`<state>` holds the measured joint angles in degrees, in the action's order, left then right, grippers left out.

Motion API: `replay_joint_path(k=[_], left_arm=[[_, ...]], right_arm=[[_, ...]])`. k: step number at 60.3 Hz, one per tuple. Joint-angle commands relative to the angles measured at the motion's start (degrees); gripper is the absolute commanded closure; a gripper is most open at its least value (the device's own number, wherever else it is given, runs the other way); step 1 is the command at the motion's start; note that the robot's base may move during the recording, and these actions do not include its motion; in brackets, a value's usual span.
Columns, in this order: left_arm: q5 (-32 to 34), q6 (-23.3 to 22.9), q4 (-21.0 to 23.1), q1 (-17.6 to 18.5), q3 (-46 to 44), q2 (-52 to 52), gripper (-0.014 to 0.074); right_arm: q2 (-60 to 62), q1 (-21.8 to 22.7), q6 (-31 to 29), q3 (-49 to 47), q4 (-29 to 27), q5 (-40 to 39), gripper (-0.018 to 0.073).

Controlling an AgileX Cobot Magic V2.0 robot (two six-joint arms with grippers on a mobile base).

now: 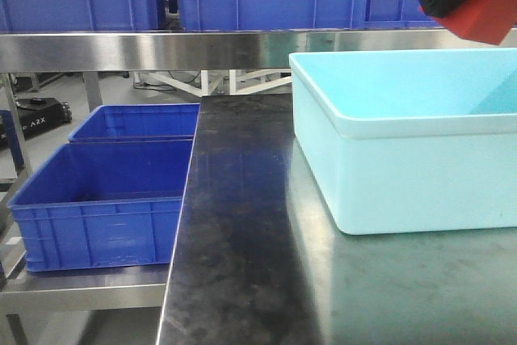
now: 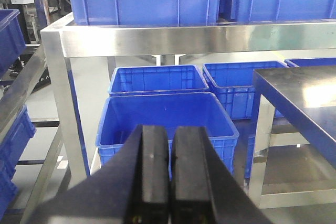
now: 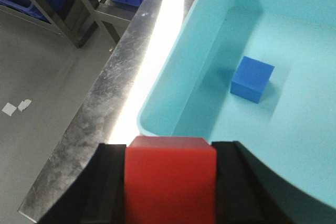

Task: Pick red cube and place on left shelf
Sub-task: 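Hold the red cube raised in the right gripper, then drive the base to the shelf of blue bins, holding the cube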

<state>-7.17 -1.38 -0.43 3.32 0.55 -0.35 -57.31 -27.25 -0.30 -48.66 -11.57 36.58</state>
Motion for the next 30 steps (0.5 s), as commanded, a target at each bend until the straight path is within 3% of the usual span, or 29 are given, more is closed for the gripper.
replay_joint_path(k=[1,30], left_arm=[[5.16,-0.05,0.43,0.23,1.32,-0.82,0.0495],[5.16,-0.05,0.43,0.23,1.32,-0.82,0.0495]], right_arm=[[1.06,-0.09,-0.61,-1.61,-0.58,-3.93,0.0505],[1.06,-0.09,-0.61,-1.61,-0.58,-3.93,0.0505]])
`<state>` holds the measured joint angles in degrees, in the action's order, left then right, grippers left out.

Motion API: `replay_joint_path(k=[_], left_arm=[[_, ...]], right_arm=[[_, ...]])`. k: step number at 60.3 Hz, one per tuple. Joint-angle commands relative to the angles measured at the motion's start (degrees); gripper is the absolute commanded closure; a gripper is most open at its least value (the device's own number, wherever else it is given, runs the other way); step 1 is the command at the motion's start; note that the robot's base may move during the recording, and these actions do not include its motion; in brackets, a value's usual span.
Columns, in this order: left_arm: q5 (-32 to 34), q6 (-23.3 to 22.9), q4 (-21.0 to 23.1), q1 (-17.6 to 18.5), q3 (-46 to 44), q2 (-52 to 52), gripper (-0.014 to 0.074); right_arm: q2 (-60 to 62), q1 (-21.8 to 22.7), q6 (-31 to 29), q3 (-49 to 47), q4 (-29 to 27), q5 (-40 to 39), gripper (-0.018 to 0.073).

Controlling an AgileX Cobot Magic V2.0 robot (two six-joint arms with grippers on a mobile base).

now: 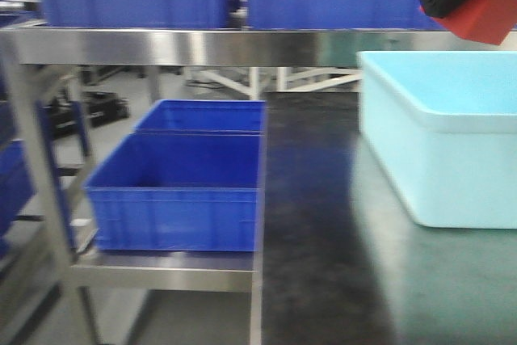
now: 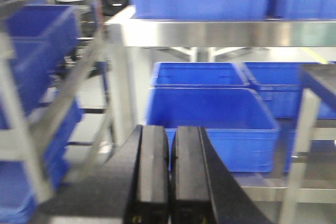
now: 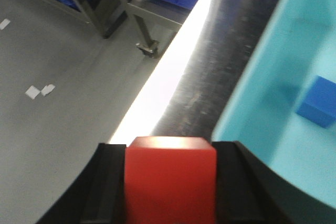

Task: Pick red cube and place on left shelf
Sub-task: 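Drive the base to the shelf of blue bins, holding the cube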

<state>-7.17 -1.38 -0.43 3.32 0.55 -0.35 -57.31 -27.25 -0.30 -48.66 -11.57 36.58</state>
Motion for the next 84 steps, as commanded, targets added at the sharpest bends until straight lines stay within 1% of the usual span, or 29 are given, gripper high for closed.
replay_joint_path(k=[1,84], left_arm=[[5.16,-0.05,0.43,0.23,1.32,-0.82,0.0495],[5.16,-0.05,0.07,0.23,1.32,-0.82,0.0495]], right_arm=[[1.06,-0.09,-0.61,-1.61,-0.58,-3.93,0.0505],[1.06,-0.09,-0.61,-1.61,-0.58,-3.93,0.0505]])
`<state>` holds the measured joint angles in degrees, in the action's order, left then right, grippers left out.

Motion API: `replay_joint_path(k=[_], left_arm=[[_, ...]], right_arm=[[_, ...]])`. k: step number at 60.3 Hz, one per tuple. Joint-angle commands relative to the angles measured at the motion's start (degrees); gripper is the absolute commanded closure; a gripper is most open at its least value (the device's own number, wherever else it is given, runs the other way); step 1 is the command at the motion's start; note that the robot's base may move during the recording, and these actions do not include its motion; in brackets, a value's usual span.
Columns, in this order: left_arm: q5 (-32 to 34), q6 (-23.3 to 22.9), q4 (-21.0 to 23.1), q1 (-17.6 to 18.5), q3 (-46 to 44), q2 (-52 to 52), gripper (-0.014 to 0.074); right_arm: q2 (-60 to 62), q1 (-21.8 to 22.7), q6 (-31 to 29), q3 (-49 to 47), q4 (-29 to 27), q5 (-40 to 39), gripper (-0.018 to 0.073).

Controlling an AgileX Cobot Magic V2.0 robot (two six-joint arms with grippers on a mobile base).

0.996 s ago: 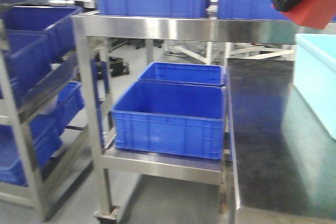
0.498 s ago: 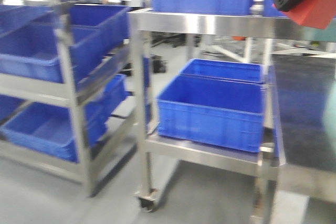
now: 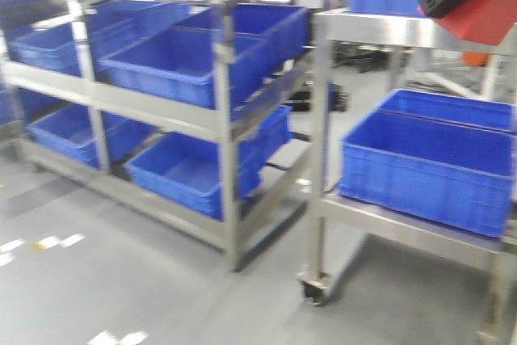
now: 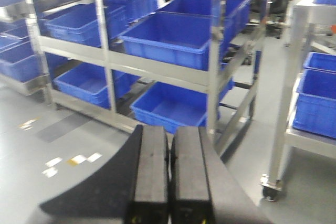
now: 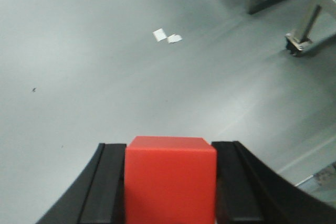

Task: Pick red cube and place on left shelf
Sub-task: 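Drive the base to the shelf of blue bins, holding the cube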

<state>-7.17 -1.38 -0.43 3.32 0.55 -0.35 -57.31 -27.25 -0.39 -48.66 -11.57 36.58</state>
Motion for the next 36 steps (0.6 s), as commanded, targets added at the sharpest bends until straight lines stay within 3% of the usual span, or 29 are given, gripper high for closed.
replay_joint_path(k=[1,36], left_arm=[[5.16,-0.05,0.43,0.23,1.32,-0.82,0.0495],[5.16,-0.05,0.43,0.23,1.32,-0.82,0.0495]], right_arm=[[1.06,-0.09,-0.53,-1.61,-0.58,-3.93,0.0505],[1.06,-0.09,-0.53,-1.61,-0.58,-3.93,0.0505]])
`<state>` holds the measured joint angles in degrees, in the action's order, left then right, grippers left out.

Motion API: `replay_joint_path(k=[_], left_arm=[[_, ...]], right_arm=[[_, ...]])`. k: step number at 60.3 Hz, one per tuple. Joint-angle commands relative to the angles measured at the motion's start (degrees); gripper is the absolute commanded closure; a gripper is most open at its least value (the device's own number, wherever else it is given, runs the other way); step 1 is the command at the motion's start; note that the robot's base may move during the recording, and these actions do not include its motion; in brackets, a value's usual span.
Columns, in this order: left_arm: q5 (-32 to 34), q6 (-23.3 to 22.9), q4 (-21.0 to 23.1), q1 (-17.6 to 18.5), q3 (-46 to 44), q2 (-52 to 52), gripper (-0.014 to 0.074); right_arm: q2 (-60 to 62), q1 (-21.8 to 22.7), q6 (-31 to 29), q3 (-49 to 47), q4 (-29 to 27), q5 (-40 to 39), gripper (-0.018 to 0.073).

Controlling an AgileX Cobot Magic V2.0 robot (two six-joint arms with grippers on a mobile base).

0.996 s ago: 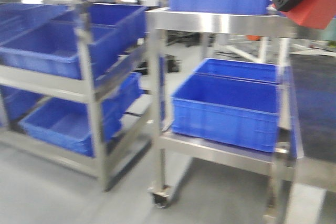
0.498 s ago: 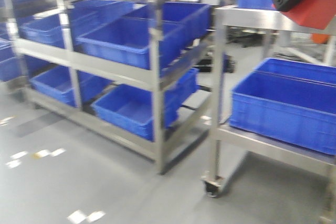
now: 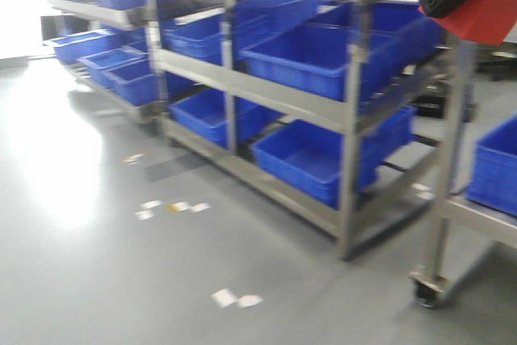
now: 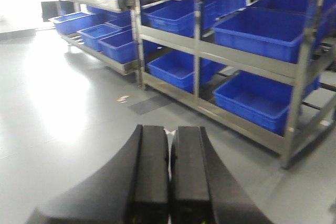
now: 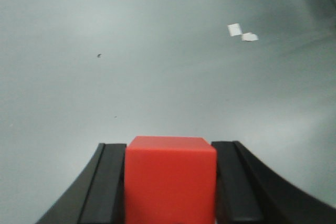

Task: Pick red cube and place on left shelf
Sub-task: 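Drive the base to the shelf of blue bins, holding the cube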

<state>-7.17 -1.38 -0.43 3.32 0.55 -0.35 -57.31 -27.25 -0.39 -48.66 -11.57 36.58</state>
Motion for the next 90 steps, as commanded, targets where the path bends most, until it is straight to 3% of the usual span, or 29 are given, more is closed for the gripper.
replay_joint_path(k=[1,90], left_arm=[[5.16,-0.05,0.43,0.23,1.32,-0.82,0.0495],[5.16,-0.05,0.43,0.23,1.32,-0.82,0.0495]], right_arm=[[1.06,-0.09,-0.53,-1.61,-0.58,-3.93,0.0505],[1.06,-0.09,-0.53,-1.61,-0.58,-3.93,0.0505]])
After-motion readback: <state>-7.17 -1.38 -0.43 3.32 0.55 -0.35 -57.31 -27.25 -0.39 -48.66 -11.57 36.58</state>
